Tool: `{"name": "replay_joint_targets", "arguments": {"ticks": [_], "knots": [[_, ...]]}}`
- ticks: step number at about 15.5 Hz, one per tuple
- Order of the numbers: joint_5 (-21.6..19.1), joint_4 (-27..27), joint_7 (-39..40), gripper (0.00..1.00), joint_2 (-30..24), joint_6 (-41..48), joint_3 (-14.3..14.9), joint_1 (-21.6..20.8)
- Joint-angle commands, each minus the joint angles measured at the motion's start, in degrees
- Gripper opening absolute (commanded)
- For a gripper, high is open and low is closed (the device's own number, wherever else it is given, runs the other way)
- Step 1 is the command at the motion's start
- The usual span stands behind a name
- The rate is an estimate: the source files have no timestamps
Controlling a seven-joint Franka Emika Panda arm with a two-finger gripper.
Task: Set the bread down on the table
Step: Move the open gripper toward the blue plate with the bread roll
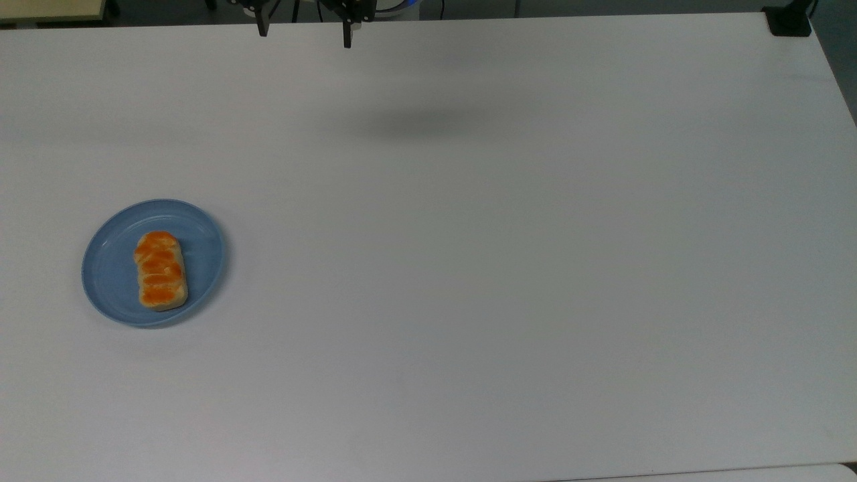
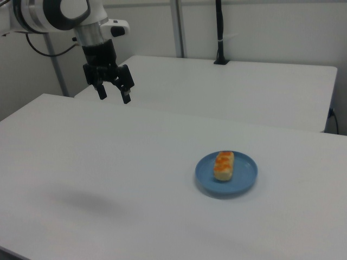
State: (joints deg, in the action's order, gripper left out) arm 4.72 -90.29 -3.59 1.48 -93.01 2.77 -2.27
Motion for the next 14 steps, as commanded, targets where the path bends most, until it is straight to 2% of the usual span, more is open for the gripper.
{"name": "replay_joint_targets", "arguments": {"ticks": [1, 8, 14], "knots": [[-0.9, -0.5, 1.7, 1.0, -0.6, 0.7, 0.6, 0.3], [-1.0, -0.5, 6.7, 1.0, 0.3, 0.2, 0.8, 2.0], [-0.9, -0.5, 8.0, 1.0, 5.3, -6.2, 0.8, 5.4]]}}
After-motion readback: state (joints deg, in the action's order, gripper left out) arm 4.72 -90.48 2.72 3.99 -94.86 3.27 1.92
